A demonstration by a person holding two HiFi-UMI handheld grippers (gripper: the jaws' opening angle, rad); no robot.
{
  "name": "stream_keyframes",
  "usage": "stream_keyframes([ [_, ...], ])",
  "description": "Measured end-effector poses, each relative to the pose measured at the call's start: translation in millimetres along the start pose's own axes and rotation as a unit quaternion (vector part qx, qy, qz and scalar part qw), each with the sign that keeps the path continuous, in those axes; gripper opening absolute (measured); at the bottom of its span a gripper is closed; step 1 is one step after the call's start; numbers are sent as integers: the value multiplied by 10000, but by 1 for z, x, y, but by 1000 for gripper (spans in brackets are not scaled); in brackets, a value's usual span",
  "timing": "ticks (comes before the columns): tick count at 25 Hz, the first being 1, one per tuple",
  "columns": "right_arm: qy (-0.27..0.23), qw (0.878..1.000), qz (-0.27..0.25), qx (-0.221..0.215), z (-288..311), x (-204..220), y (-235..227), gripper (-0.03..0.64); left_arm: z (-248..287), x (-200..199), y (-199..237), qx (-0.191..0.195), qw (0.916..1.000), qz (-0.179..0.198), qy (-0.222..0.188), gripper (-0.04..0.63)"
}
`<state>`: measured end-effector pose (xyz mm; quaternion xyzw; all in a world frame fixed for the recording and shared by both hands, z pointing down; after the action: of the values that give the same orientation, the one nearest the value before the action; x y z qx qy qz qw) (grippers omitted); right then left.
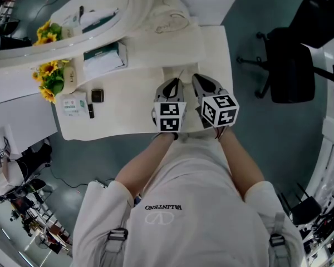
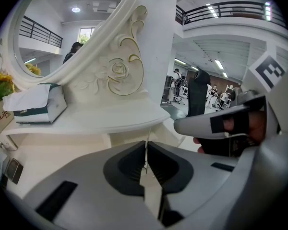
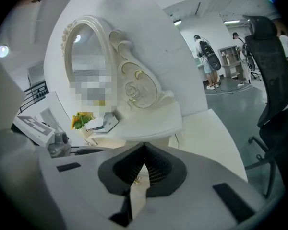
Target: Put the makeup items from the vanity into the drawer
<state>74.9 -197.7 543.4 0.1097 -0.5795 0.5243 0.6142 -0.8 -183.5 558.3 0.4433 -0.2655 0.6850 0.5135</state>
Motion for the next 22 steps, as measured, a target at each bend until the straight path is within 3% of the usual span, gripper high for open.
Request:
stream_keyframes([
  [22,5,10000,-11,9,-3,4,6,12,-4,-3,6,51,9997,-94,-232,55],
])
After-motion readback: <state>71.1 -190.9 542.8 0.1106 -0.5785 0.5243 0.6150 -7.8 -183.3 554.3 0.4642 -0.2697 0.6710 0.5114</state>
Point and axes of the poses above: the fingertips, and each gripper's own axes: z forward along the fingers, y to its left, x out of its underside, the point moved 2 cm from there along -z, backward along the fingers, and after that the axes turned 13 degrees about -y, right-handed, at the moved point
